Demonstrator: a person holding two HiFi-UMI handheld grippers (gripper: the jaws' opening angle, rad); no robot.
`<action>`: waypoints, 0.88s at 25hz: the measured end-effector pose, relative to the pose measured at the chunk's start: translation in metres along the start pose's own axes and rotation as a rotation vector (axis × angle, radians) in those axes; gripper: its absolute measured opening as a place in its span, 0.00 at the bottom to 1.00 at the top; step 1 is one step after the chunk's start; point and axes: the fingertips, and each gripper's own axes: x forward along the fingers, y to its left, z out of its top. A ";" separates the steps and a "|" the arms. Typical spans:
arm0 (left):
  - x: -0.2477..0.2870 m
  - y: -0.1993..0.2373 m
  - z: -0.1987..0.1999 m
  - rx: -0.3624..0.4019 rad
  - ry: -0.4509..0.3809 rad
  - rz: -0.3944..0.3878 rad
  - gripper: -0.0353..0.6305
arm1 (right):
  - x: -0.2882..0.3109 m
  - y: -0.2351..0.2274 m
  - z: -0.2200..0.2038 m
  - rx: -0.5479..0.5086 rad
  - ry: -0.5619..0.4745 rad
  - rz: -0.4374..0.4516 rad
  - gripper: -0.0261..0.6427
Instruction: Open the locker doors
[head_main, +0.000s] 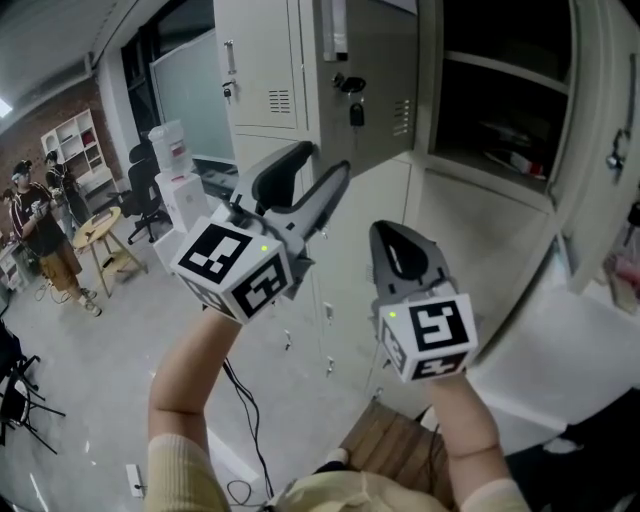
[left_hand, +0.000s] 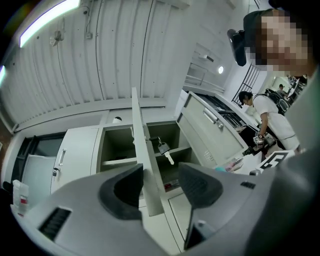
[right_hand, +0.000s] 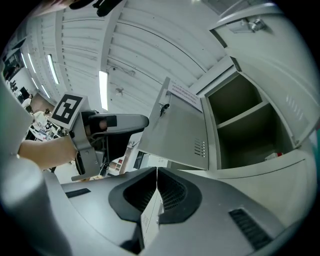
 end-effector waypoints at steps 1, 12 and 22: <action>0.000 -0.004 0.001 0.000 -0.001 -0.010 0.38 | -0.002 0.000 0.001 0.001 0.001 -0.003 0.04; 0.012 -0.064 0.013 0.047 0.001 -0.164 0.38 | -0.024 -0.016 0.012 -0.011 -0.013 -0.058 0.04; 0.025 -0.098 0.020 -0.007 -0.021 -0.289 0.38 | -0.041 -0.036 0.003 0.021 0.013 -0.129 0.04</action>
